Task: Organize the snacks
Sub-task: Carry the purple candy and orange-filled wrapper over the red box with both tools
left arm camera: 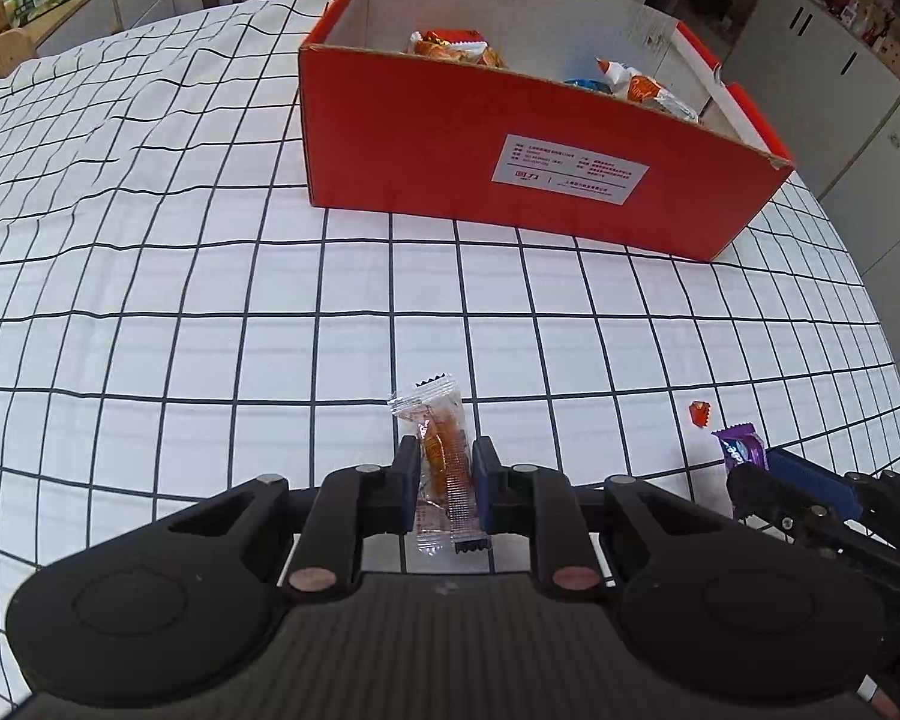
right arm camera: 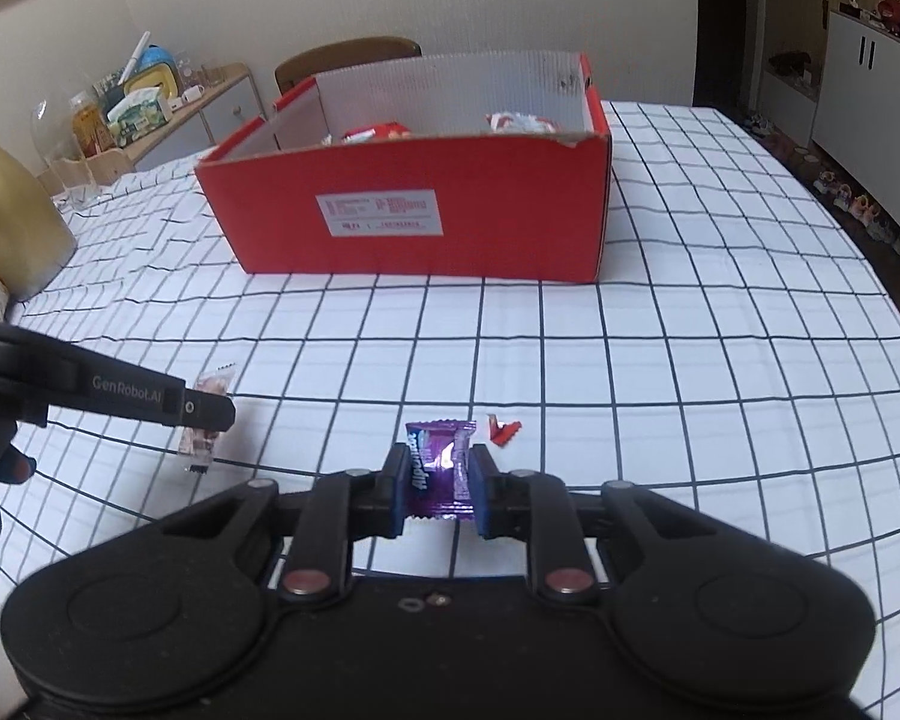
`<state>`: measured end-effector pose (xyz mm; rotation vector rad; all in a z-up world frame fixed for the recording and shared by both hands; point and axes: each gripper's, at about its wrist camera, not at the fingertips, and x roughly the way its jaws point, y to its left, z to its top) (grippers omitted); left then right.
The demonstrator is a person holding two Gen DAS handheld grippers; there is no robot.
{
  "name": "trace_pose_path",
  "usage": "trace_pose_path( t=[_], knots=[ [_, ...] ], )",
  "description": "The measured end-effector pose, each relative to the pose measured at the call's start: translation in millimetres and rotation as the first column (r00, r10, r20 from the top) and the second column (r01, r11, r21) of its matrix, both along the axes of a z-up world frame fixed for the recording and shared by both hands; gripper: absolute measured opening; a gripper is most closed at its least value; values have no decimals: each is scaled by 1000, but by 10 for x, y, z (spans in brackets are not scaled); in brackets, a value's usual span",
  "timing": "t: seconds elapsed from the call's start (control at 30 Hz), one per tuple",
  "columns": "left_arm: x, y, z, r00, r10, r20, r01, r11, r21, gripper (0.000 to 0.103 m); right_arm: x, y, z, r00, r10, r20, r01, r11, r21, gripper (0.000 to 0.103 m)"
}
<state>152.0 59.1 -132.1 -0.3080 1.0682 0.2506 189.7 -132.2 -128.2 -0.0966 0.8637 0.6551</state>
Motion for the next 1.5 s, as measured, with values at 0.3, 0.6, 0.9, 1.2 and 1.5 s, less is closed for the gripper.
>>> trace_pose_path(
  t=[0.3,0.6,0.9,1.2,1.5],
  knots=[
    [-102,-36,324,998,-5,65,5,1000,0,18,-113,-25,311,999,11,45,-13,999,37,19],
    [-124,-118,683,987,-29,160,28,1000,13,18,-128,-33,653,994,6,106,-17,995,96,19],
    [-42,-119,952,974,-40,225,36,999,24,18,-33,-33,910,986,-11,165,-12,991,132,19],
    [138,-112,1153,959,-57,276,43,998,55,18,107,17,1109,973,-17,228,-19,988,152,19],
    [370,-66,1237,955,-69,287,46,995,86,18,317,110,1269,958,-19,285,-28,987,158,19]
  ],
)
